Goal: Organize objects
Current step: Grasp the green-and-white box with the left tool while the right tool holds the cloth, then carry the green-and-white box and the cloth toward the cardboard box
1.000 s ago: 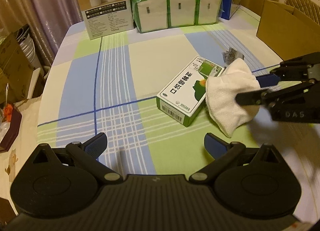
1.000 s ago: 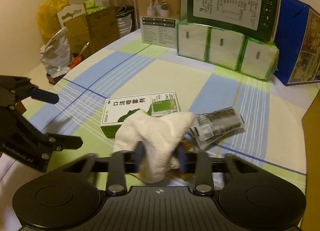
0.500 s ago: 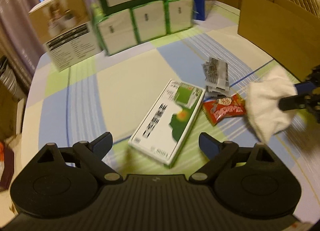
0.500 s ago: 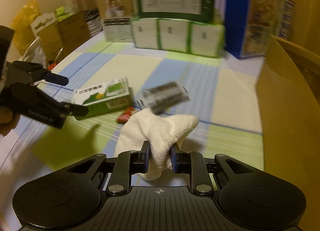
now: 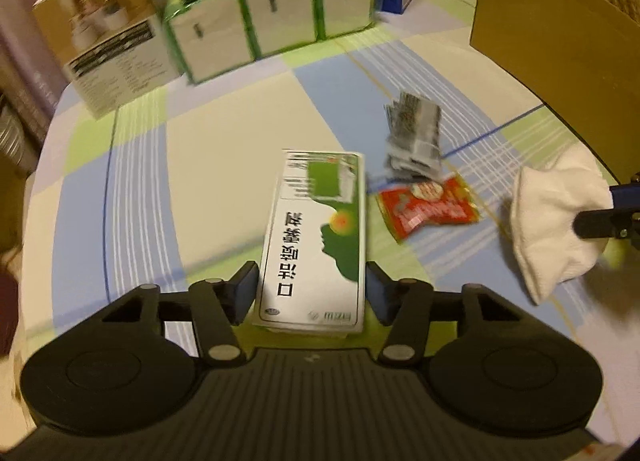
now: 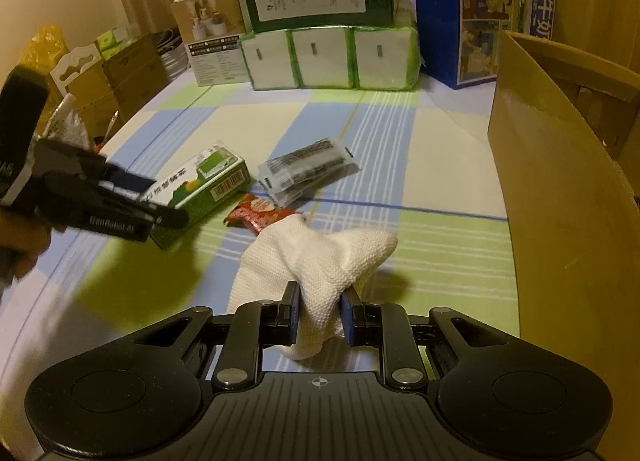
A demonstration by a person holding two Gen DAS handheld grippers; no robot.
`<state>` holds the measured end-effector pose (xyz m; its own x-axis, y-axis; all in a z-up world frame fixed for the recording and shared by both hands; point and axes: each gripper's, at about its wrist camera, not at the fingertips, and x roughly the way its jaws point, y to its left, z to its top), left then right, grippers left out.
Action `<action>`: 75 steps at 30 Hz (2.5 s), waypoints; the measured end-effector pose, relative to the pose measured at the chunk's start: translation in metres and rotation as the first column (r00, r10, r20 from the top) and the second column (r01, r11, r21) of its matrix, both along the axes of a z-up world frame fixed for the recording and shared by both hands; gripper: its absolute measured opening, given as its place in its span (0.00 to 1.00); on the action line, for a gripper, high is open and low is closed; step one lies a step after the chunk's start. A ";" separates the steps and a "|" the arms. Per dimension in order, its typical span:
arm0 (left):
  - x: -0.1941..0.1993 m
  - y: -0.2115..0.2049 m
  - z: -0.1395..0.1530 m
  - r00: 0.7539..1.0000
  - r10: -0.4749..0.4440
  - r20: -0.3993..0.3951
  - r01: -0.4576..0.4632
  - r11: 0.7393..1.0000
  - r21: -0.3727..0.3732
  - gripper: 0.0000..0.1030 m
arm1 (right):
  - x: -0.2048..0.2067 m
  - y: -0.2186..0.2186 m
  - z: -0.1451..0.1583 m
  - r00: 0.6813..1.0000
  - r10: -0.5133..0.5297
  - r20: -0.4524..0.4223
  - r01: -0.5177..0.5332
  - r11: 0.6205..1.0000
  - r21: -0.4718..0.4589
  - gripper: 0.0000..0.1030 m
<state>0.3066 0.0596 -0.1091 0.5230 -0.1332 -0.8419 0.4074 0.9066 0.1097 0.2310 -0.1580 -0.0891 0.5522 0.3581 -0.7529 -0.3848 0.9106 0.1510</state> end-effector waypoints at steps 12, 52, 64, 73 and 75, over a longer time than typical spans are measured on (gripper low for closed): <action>-0.108 -0.033 0.019 0.994 0.106 -0.025 -0.108 0.993 -0.057 0.49 | -0.054 -0.029 0.006 0.997 -0.055 -0.060 0.057 0.997 0.042 0.41; -0.113 -0.052 0.031 0.993 0.116 -0.008 -0.117 0.990 -0.077 0.49 | -0.062 -0.015 0.014 0.999 -0.032 0.027 0.032 0.999 -0.021 0.26; -0.181 -0.072 0.087 0.989 0.141 0.039 -0.133 0.978 -0.160 0.49 | -0.119 -0.044 0.074 0.993 -0.079 0.092 0.078 0.997 0.012 0.26; -0.222 -0.096 0.132 0.983 0.157 0.092 -0.134 0.967 -0.217 0.49 | -0.157 -0.073 0.114 0.981 -0.129 0.142 0.126 0.992 0.033 0.26; -0.228 -0.103 0.140 0.983 0.151 0.104 -0.124 0.966 -0.226 0.49 | -0.163 -0.081 0.119 0.978 -0.142 0.150 0.139 0.990 0.035 0.26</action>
<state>0.0786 -0.0430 0.0312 0.6440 -0.2263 -0.7308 0.2734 0.9602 -0.0564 0.0680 -0.2391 0.0304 0.7055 0.2860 -0.6484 -0.2735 0.9540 0.1232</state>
